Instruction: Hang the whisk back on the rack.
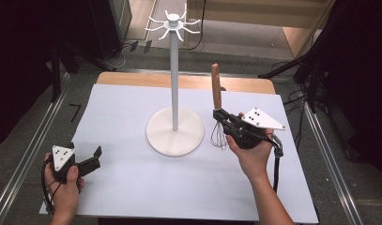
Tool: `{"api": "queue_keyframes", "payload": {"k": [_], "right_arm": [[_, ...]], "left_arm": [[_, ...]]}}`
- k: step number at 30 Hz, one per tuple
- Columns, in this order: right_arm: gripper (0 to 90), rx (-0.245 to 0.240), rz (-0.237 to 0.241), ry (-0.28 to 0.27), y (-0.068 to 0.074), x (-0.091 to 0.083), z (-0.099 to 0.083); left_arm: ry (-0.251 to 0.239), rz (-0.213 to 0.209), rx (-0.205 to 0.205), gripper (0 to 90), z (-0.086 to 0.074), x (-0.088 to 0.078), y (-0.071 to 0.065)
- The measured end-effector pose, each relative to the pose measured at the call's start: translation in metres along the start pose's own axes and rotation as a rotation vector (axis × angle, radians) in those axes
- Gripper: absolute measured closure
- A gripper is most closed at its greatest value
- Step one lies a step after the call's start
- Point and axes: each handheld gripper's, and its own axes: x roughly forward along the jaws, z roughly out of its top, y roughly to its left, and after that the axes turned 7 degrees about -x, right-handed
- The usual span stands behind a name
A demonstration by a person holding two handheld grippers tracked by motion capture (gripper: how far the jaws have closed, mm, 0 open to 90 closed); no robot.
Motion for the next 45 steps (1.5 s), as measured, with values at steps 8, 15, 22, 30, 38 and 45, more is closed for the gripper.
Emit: {"api": "queue_keyframes", "payload": {"k": [8, 15, 22, 30, 38, 45], "right_arm": [[83.1, -0.037, 0.001, -0.072, 0.001, 0.005, 0.012], [83.1, -0.042, -0.001, -0.119, 0.000, 0.010, 0.021], [83.1, -0.061, 0.013, -0.144, 0.002, 0.017, 0.027], [83.1, -0.056, 0.030, -0.172, 0.004, 0.024, 0.037], [83.1, -0.064, 0.046, -0.196, 0.008, 0.030, 0.049], [83.1, -0.062, 0.052, -0.220, 0.008, 0.034, 0.055]], "left_arm": [[0.001, 0.001, 0.000, 6.5, 0.000, 0.000, 0.000], [0.001, -0.001, 0.000, 6.5, 0.000, 0.000, 0.000], [0.002, 0.001, -0.002, 6.5, 0.000, 0.000, 0.000], [0.001, 0.004, -0.001, 6.5, 0.000, 0.000, 0.000], [0.002, 0.004, 0.000, 6.5, 0.000, 0.000, 0.000], [-0.001, 0.005, 0.002, 6.5, 0.000, 0.000, 0.000]]}}
